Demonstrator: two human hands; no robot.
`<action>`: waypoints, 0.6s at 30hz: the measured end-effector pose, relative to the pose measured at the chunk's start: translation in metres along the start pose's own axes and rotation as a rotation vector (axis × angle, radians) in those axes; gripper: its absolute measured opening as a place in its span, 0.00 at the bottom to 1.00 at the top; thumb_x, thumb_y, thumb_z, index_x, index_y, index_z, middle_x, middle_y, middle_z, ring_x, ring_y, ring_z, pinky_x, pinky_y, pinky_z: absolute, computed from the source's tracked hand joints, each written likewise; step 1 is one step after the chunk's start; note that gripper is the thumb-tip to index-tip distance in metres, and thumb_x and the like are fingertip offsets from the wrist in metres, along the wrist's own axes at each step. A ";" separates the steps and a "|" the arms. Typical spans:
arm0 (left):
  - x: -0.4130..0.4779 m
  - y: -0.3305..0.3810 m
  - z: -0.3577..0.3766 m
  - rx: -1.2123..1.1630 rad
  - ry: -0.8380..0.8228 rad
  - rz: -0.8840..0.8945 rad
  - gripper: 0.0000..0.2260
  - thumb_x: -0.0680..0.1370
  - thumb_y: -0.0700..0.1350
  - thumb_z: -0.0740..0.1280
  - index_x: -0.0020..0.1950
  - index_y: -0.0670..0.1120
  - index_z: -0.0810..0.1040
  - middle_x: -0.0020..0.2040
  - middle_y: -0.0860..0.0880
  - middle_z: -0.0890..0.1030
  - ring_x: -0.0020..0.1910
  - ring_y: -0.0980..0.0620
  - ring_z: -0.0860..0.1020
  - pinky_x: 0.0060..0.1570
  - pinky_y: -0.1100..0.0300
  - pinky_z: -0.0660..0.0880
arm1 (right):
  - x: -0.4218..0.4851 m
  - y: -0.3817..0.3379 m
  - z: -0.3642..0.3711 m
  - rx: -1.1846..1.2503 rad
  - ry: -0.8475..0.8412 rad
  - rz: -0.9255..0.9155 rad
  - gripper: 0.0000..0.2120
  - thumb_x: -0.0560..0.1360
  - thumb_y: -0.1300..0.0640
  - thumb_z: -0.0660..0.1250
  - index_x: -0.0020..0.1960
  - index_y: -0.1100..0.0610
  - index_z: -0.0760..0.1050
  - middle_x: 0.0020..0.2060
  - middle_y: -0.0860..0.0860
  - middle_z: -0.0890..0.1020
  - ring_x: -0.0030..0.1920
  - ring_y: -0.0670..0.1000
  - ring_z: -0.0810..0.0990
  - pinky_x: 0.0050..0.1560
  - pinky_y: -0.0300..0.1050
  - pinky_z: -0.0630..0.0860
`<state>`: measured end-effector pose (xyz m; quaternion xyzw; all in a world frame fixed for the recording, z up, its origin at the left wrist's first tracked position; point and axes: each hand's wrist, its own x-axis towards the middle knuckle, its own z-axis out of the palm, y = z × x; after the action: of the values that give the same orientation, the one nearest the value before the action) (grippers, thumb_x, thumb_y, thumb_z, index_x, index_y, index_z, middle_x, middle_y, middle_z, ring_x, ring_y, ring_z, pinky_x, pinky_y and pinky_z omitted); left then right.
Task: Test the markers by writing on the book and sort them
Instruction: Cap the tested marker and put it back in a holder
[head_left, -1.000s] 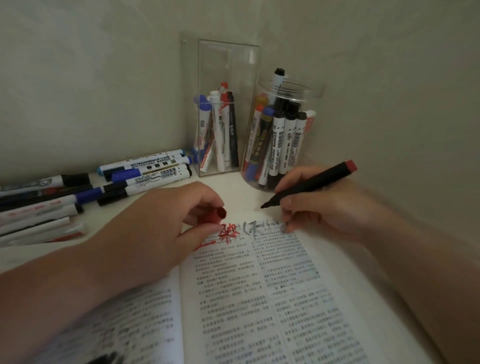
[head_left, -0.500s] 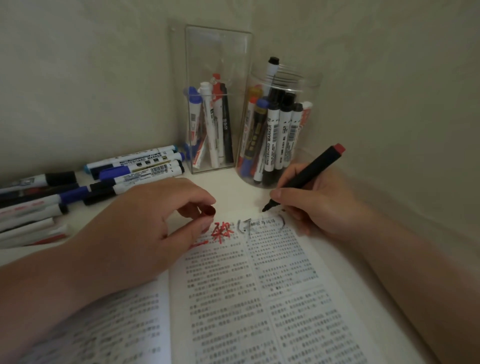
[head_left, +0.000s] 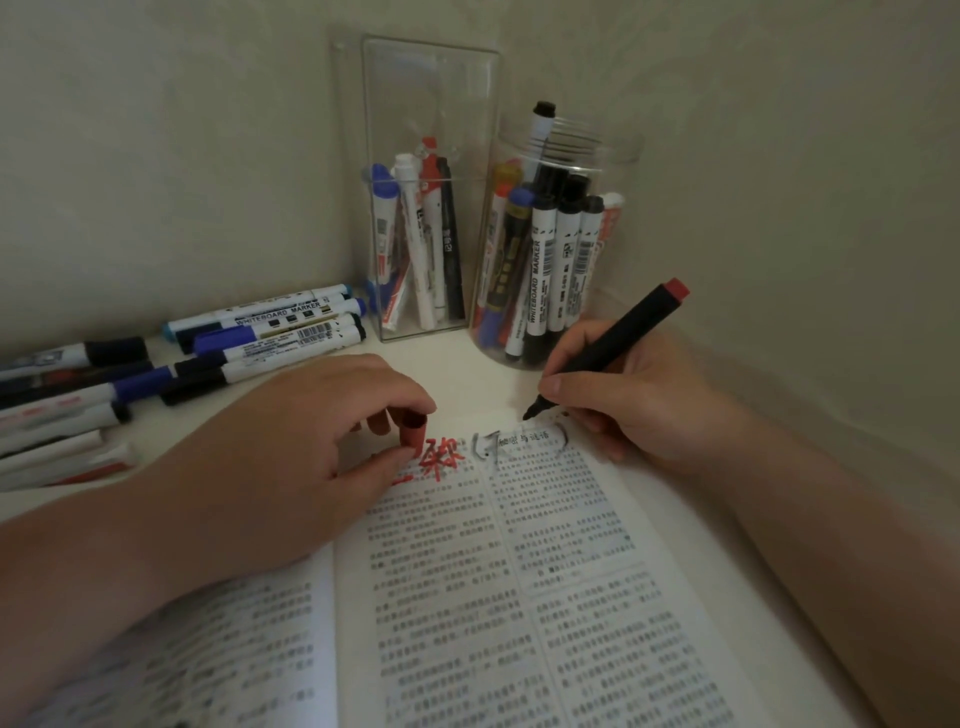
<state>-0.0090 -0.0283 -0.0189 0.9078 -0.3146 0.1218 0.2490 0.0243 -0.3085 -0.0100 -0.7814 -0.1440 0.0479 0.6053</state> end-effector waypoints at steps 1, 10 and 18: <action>0.000 0.000 0.000 0.003 0.001 -0.009 0.08 0.78 0.53 0.69 0.56 0.61 0.77 0.50 0.67 0.76 0.53 0.68 0.74 0.49 0.73 0.70 | 0.000 0.000 0.000 0.002 -0.001 0.003 0.07 0.75 0.67 0.72 0.44 0.69 0.75 0.23 0.54 0.72 0.19 0.50 0.67 0.20 0.38 0.65; -0.002 0.005 -0.004 -0.069 0.027 -0.034 0.10 0.74 0.51 0.67 0.41 0.59 0.66 0.47 0.62 0.79 0.49 0.58 0.78 0.42 0.58 0.74 | -0.001 -0.003 0.001 0.008 -0.017 -0.001 0.08 0.72 0.65 0.73 0.44 0.68 0.76 0.23 0.55 0.73 0.20 0.51 0.68 0.20 0.38 0.65; -0.001 0.005 -0.003 -0.076 0.040 -0.070 0.07 0.74 0.60 0.67 0.48 0.62 0.71 0.50 0.66 0.77 0.50 0.63 0.76 0.41 0.65 0.71 | -0.003 -0.002 -0.002 -0.044 -0.036 0.014 0.06 0.73 0.75 0.69 0.45 0.65 0.78 0.26 0.48 0.77 0.22 0.43 0.73 0.23 0.33 0.68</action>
<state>-0.0135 -0.0298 -0.0152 0.9056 -0.2821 0.1189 0.2936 0.0217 -0.3107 -0.0078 -0.7946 -0.1506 0.0629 0.5848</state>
